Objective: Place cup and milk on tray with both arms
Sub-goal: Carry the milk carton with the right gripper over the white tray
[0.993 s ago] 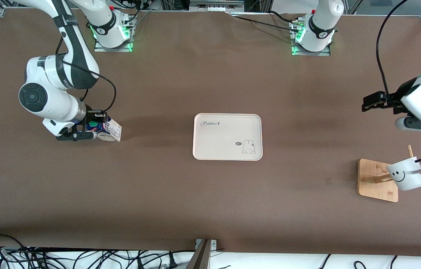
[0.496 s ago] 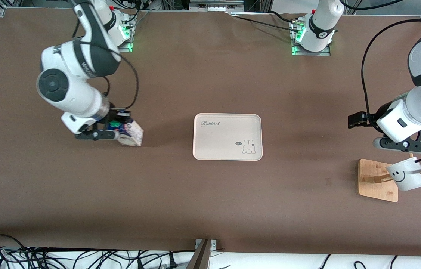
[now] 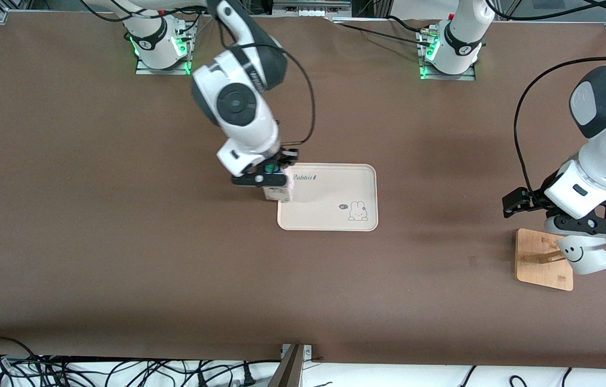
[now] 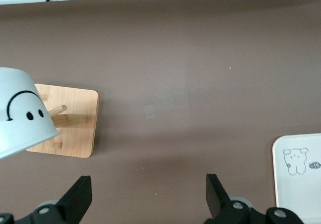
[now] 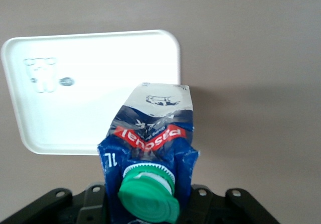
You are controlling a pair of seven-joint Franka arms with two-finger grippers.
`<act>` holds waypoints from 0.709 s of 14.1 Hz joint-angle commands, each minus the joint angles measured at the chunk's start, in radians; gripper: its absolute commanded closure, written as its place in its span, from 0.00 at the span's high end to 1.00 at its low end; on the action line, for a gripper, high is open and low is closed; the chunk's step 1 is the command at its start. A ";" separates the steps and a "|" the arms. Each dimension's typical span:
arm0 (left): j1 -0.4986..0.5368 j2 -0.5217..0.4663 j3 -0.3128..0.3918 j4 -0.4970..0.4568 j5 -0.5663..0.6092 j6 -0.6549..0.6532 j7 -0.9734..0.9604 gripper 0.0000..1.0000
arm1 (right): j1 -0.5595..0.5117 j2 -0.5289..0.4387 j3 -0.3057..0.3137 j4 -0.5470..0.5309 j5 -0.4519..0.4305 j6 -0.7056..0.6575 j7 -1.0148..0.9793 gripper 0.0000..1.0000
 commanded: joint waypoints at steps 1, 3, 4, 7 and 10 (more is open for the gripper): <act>0.057 -0.079 -0.003 -0.097 0.007 0.092 0.013 1.00 | 0.042 0.095 -0.013 0.100 -0.001 0.040 0.043 0.40; 0.064 -0.096 -0.003 -0.126 0.021 0.110 0.073 1.00 | 0.050 0.118 -0.015 0.098 -0.013 0.046 0.048 0.40; 0.070 -0.110 -0.003 -0.149 0.017 0.164 0.076 1.00 | 0.051 0.126 -0.015 0.098 -0.021 0.051 0.048 0.40; 0.070 -0.145 -0.004 -0.265 0.010 0.294 0.078 1.00 | 0.053 0.132 -0.016 0.093 -0.024 0.054 0.050 0.54; 0.062 -0.159 -0.008 -0.330 0.009 0.273 0.072 1.00 | 0.044 0.121 -0.021 0.101 -0.021 0.052 0.048 1.00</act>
